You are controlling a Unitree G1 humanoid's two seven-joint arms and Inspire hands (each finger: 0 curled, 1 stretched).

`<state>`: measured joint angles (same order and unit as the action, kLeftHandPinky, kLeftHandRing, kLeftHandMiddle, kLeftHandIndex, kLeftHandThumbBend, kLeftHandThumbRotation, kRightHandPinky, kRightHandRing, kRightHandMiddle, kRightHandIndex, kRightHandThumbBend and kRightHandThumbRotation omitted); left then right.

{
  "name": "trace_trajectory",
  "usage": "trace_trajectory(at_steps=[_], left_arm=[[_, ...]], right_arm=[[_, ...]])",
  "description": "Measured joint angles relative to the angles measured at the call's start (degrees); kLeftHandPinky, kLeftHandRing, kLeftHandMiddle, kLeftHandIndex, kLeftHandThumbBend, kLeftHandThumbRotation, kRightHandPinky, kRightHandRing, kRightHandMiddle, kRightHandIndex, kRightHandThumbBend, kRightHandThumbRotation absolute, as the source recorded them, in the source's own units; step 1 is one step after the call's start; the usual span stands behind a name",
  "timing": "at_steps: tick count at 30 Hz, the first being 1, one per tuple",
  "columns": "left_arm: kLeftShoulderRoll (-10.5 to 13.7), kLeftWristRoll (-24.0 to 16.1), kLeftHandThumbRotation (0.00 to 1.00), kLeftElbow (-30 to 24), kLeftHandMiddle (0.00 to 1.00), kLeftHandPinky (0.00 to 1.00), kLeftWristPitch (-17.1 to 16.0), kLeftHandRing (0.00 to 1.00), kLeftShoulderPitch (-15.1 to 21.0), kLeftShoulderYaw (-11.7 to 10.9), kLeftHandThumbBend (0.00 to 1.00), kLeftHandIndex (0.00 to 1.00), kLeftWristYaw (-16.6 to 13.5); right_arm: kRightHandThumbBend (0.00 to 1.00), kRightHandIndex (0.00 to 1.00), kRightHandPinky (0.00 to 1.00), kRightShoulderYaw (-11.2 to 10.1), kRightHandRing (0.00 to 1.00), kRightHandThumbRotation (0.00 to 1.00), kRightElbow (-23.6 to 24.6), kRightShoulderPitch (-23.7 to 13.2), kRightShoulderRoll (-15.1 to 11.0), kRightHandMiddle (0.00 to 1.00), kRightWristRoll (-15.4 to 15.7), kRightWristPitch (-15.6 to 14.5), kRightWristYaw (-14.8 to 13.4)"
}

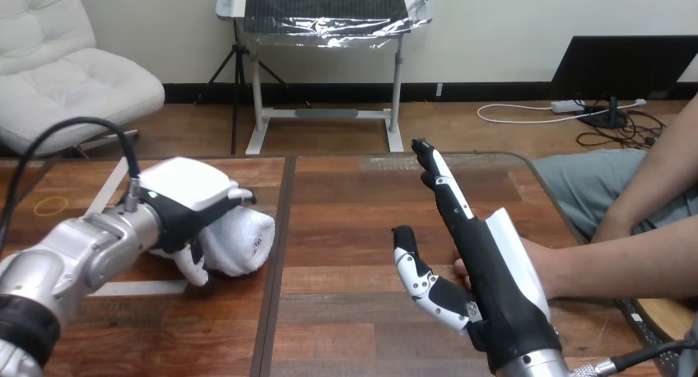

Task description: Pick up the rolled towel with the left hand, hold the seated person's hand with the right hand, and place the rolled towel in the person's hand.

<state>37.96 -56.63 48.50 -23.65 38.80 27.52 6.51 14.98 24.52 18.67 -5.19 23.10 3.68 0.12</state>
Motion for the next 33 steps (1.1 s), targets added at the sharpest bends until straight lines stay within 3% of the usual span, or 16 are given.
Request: trace_trajectory(at_steps=[13, 33], left_arm=[[-2.3, -0.1, 0.16, 6.2, 0.96, 0.97, 1.5, 0.95, 2.7, 3.1, 0.89, 0.93, -2.5], [-6.1, -1.7, 0.19, 15.5, 0.98, 0.99, 4.9, 0.96, 5.6, 8.2, 0.89, 0.95, -9.1]], right_arm=[[0.00, 1.00, 0.99, 0.0, 0.95, 0.00, 0.0, 0.2, -0.1, 0.99, 0.0, 0.0, 0.0], [0.00, 1.00, 0.98, 0.0, 0.94, 0.00, 0.0, 0.3, -0.2, 0.98, 0.0, 0.0, 0.1]])
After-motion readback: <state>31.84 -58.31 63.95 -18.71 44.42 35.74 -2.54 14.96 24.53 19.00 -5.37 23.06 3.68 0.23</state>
